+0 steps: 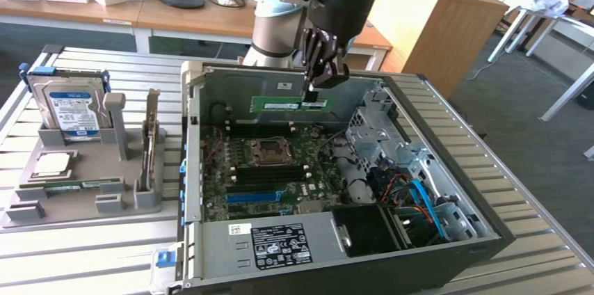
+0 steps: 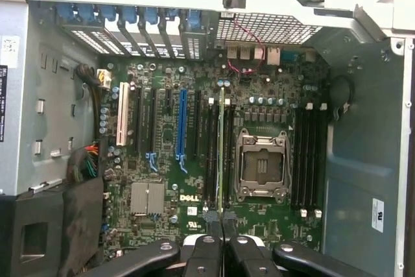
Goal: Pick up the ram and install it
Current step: 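Pick up the ram and move it above insertion slot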
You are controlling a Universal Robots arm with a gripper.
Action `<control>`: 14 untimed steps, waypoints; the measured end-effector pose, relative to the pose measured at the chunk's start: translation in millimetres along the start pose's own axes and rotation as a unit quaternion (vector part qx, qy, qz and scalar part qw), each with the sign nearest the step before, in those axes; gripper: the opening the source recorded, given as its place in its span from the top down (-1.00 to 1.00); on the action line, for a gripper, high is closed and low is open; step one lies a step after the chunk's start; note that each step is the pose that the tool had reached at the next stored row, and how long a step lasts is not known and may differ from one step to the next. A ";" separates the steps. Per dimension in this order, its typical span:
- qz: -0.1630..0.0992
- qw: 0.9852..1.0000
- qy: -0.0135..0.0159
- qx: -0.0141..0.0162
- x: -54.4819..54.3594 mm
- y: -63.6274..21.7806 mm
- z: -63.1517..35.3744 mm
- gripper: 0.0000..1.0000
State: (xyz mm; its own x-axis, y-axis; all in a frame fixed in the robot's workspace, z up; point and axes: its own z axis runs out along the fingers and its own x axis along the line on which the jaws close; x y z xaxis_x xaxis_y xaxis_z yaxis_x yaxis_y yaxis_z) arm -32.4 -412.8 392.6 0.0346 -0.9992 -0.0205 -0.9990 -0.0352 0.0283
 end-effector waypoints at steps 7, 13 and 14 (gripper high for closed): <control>0.000 1.000 0.000 0.000 0.2 -0.2 7.8 0.77; 0.001 1.000 0.000 0.000 0.4 -0.5 18.8 0.77; 0.001 1.000 0.000 0.000 0.5 -0.6 20.5 0.77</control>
State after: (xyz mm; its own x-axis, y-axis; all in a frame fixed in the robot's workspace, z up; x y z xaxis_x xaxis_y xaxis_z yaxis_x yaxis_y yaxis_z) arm -32.4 -412.8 372.1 0.0332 -0.9992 -0.0206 -0.9990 -0.0338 0.0283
